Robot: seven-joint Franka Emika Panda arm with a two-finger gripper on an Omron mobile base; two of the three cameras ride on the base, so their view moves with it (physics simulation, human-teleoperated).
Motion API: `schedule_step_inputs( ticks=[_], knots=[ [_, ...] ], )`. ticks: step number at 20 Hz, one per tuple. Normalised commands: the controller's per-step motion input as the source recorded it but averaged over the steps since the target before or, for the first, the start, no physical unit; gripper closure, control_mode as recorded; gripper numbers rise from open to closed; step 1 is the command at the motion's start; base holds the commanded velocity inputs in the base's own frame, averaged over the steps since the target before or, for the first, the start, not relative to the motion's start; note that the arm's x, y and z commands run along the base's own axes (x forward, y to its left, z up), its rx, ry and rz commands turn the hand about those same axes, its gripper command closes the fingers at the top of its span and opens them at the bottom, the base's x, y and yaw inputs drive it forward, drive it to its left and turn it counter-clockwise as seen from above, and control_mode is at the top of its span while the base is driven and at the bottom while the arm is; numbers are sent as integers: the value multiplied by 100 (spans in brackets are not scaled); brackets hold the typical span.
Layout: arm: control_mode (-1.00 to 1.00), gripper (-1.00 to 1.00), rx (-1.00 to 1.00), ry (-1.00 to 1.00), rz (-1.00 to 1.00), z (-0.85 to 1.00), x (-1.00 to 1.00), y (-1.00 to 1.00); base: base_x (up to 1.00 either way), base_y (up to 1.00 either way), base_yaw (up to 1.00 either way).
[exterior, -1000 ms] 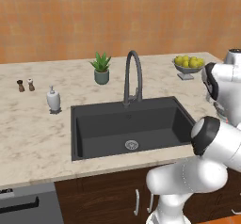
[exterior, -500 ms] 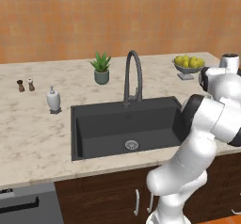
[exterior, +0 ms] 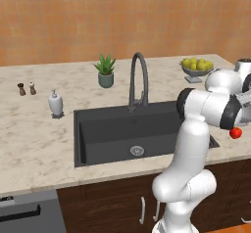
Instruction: Put the colander in the sink, put the apple in the colander, and turn on the sink faucet and pour water over the colander.
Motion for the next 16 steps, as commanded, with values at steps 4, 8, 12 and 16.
schedule_step_inputs(
  ticks=[4, 8, 12, 16],
  knots=[
    [-100, -100, 7, 0, 18, -26, 11, -40, 0, 0, 0],
    [-100, -100, 5, 0, 16, -27, 19, -22, 0, 0, 0],
    [-100, -100, 1, 0, 10, -25, 25, -2, 0, 0, 0],
    [-100, -100, 0, 0, 5, -24, 17, 0, 0, 0, 0]
  ],
)
